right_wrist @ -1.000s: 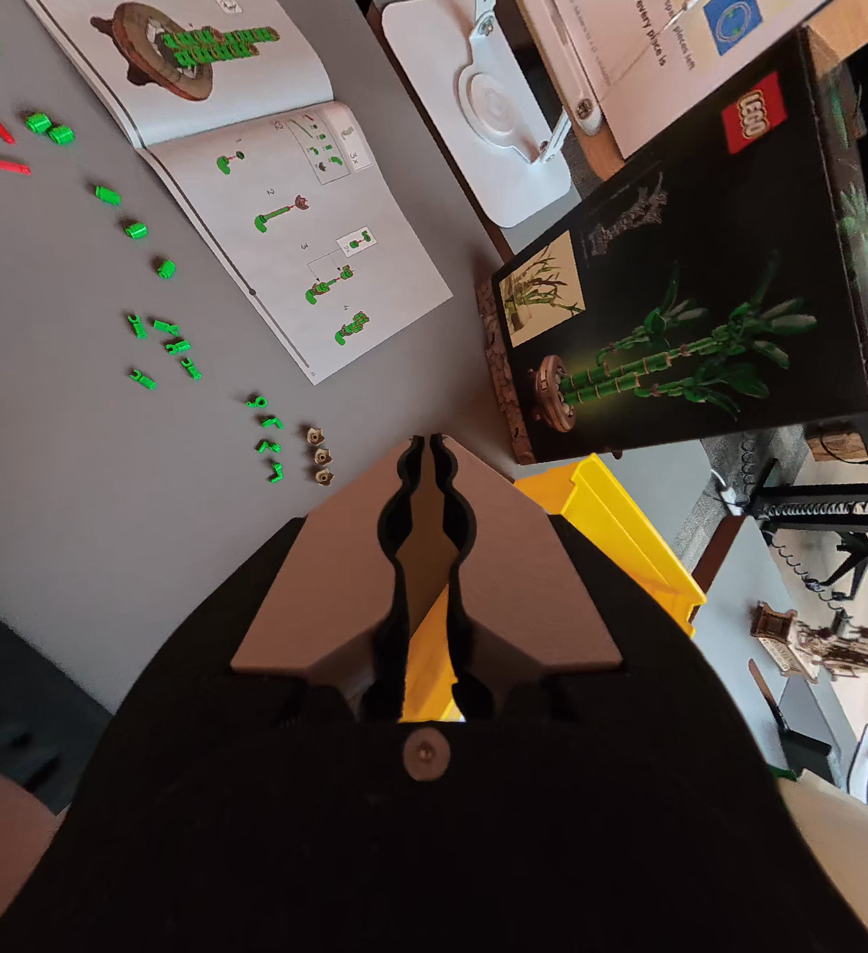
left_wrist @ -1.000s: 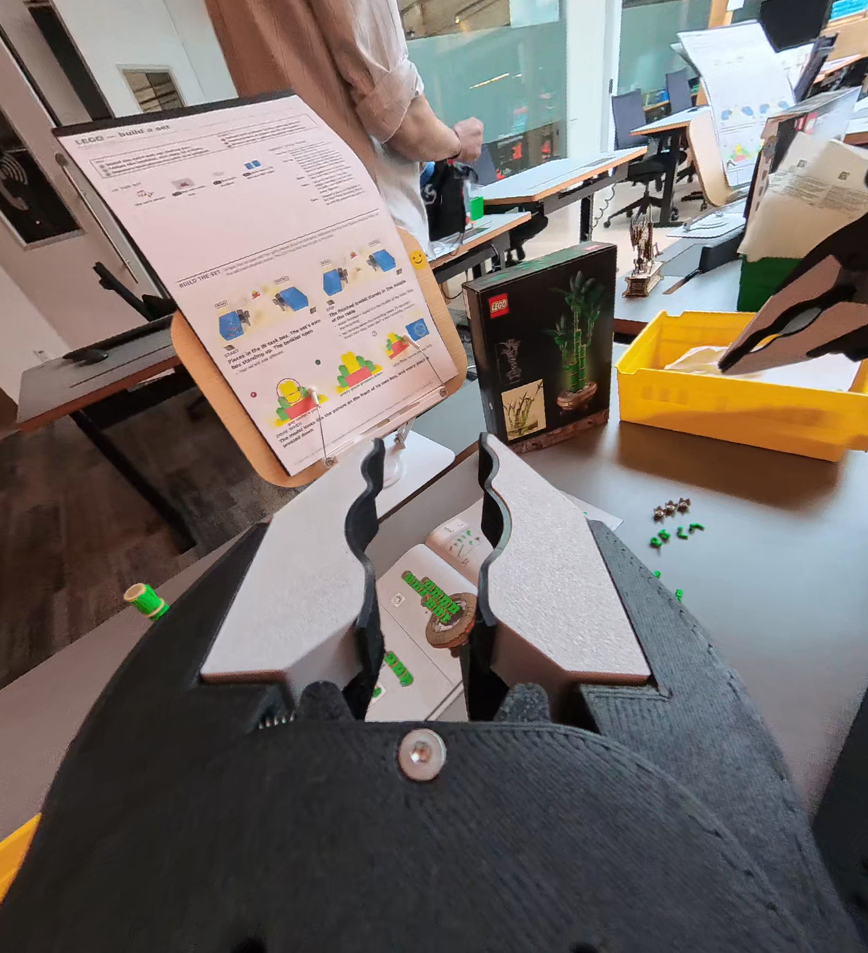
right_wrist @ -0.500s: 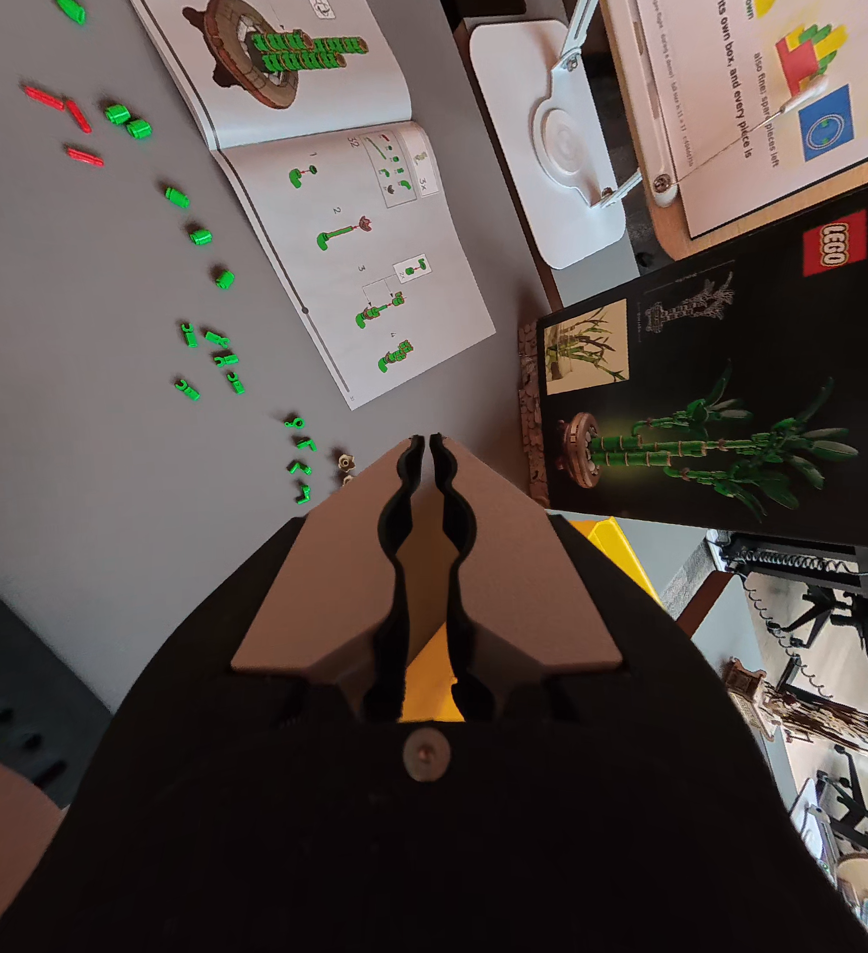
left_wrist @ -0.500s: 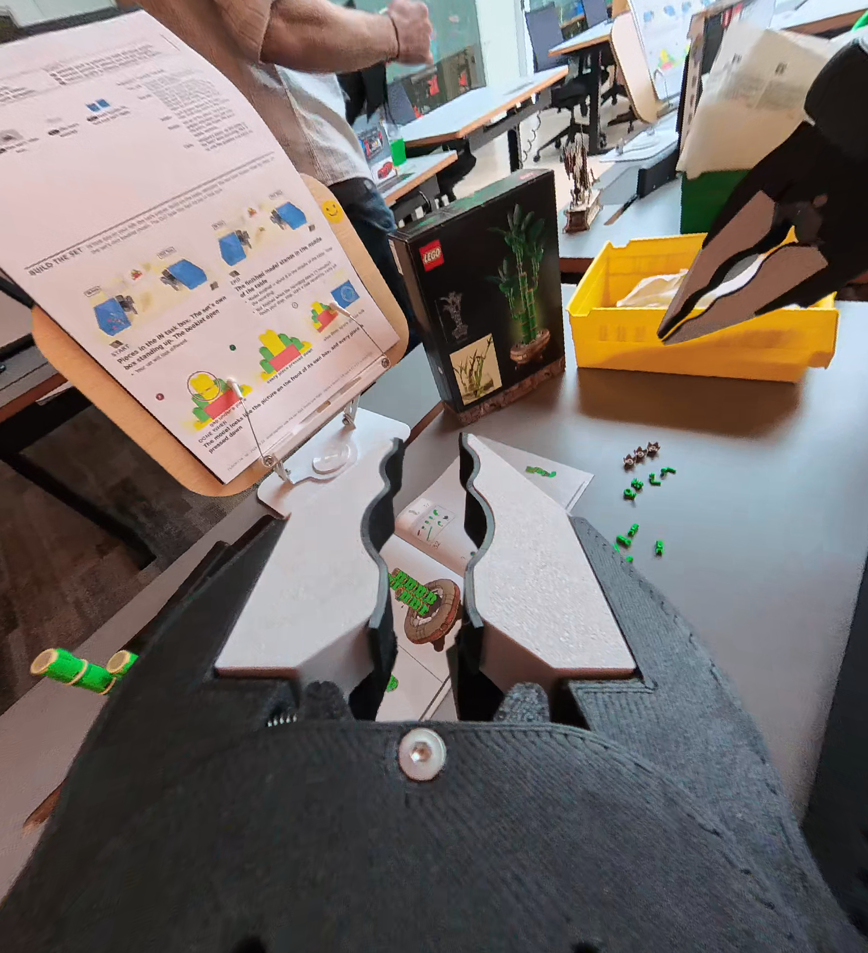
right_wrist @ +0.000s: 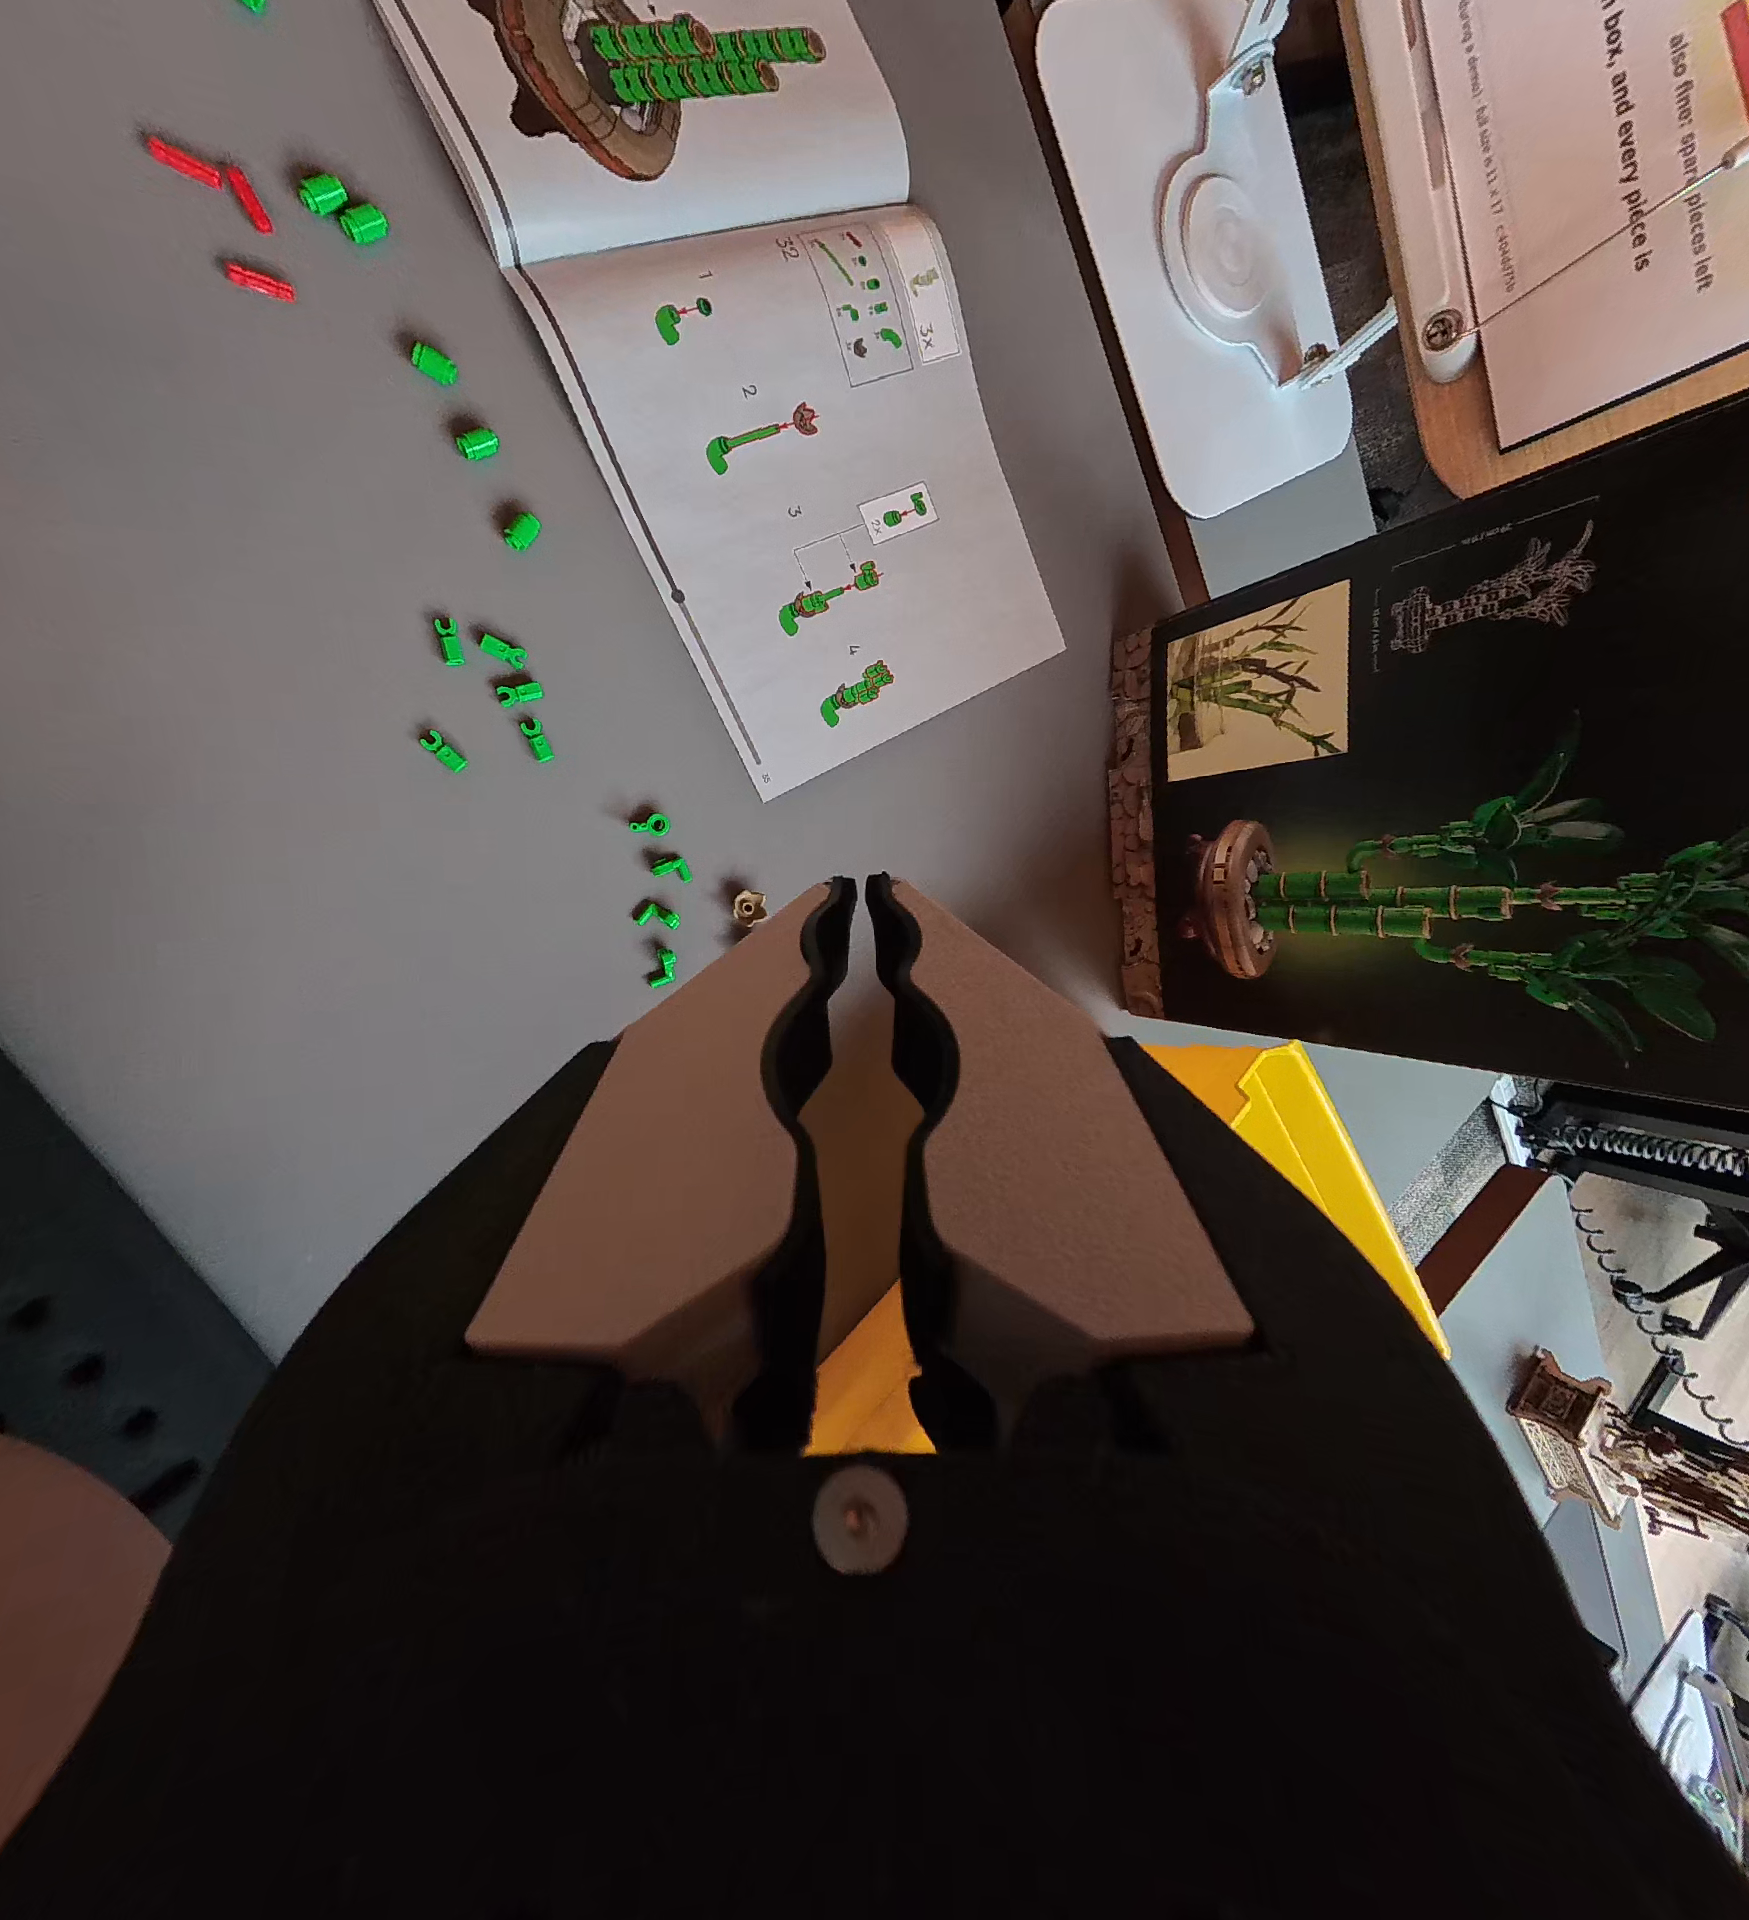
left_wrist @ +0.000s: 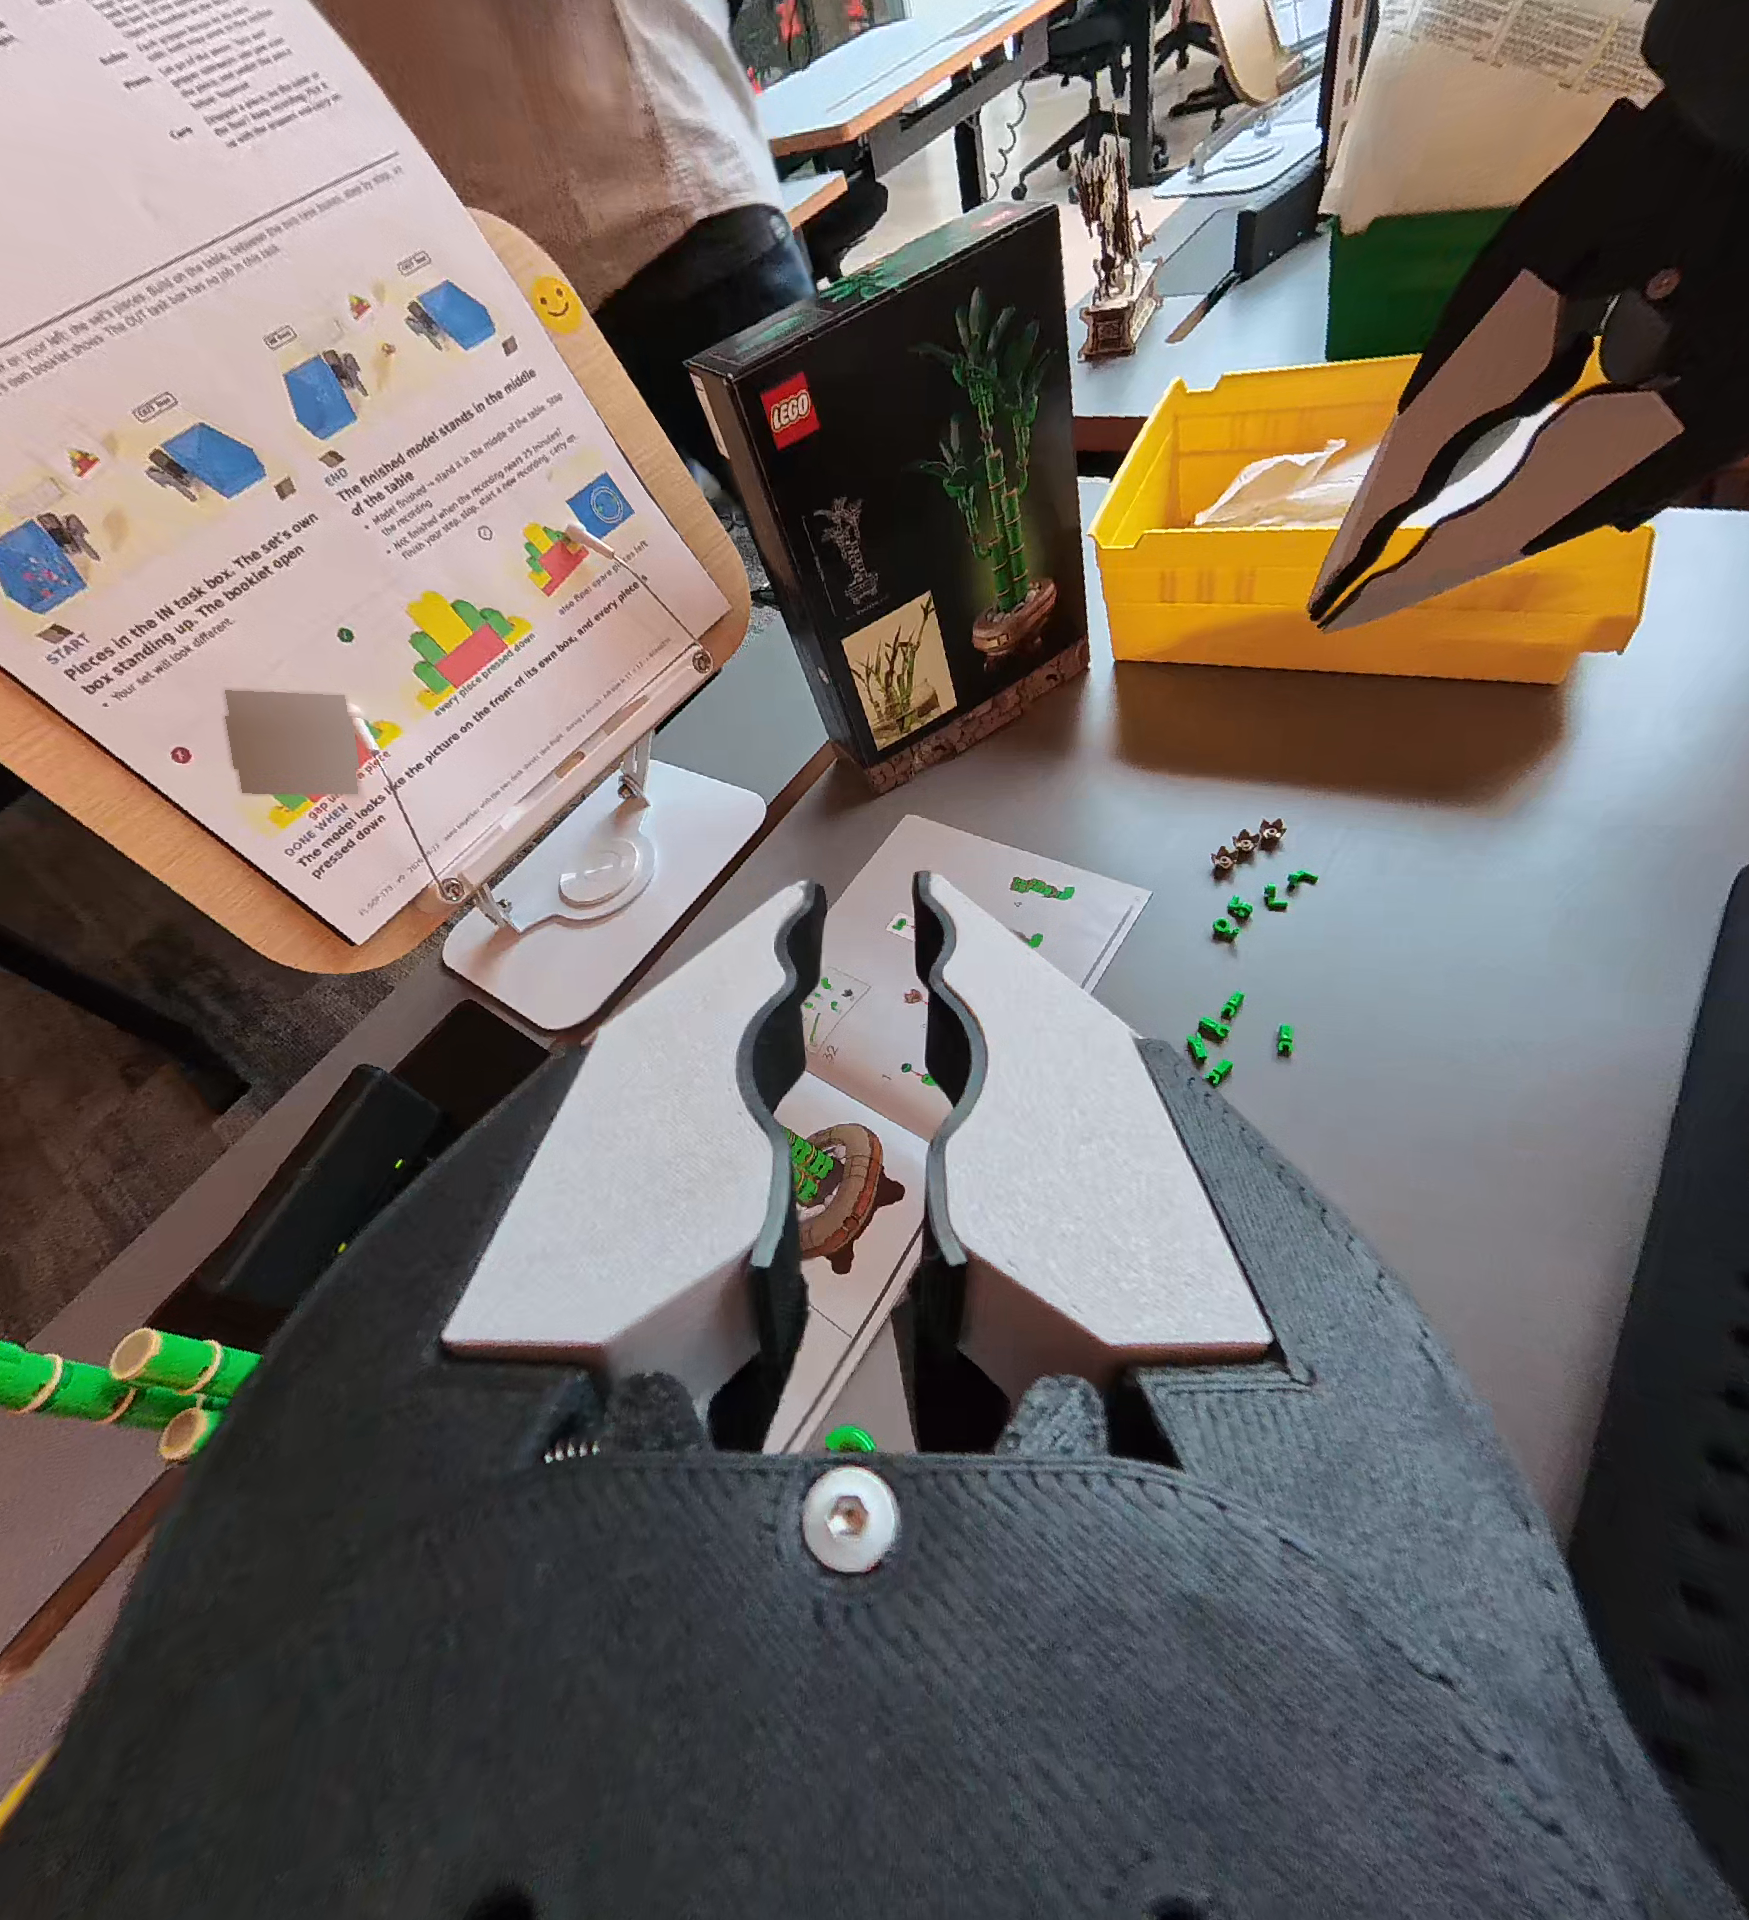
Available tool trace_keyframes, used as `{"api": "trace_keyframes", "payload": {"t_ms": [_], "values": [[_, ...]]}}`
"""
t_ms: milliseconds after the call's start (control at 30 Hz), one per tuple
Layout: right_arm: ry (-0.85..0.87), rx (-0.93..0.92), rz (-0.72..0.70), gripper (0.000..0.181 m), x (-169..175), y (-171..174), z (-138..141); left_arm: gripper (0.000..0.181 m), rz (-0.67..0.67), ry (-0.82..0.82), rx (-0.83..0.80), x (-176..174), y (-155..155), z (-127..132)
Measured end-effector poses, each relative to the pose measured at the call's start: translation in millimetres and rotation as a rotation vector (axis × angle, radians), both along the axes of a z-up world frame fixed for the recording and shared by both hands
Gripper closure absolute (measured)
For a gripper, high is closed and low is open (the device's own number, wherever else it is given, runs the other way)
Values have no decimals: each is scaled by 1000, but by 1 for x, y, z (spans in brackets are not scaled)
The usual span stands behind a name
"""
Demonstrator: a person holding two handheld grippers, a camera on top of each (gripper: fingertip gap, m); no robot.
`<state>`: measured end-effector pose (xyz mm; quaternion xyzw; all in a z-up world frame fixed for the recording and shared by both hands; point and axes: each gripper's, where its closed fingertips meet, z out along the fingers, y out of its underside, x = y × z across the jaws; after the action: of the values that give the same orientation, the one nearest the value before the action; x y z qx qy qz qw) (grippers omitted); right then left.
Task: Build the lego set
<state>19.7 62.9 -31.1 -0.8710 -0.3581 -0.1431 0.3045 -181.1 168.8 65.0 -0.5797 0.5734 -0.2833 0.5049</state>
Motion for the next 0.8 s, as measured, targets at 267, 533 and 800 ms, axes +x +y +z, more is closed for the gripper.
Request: {"api": "trace_keyframes", "payload": {"t_ms": [267, 533, 800], "values": [[-16, -23, 7, 179, -2, 1, -5, 167, 23, -127, -36, -2, 2, 23], [-20, -54, -13, 179, 1, 1, -11, 167, 81, -262, -39, -45, 14, 55], [-30, -76, -10, 179, 1, 1, -16, 159, 111, -290, 17, -75, 4, 73]]}}
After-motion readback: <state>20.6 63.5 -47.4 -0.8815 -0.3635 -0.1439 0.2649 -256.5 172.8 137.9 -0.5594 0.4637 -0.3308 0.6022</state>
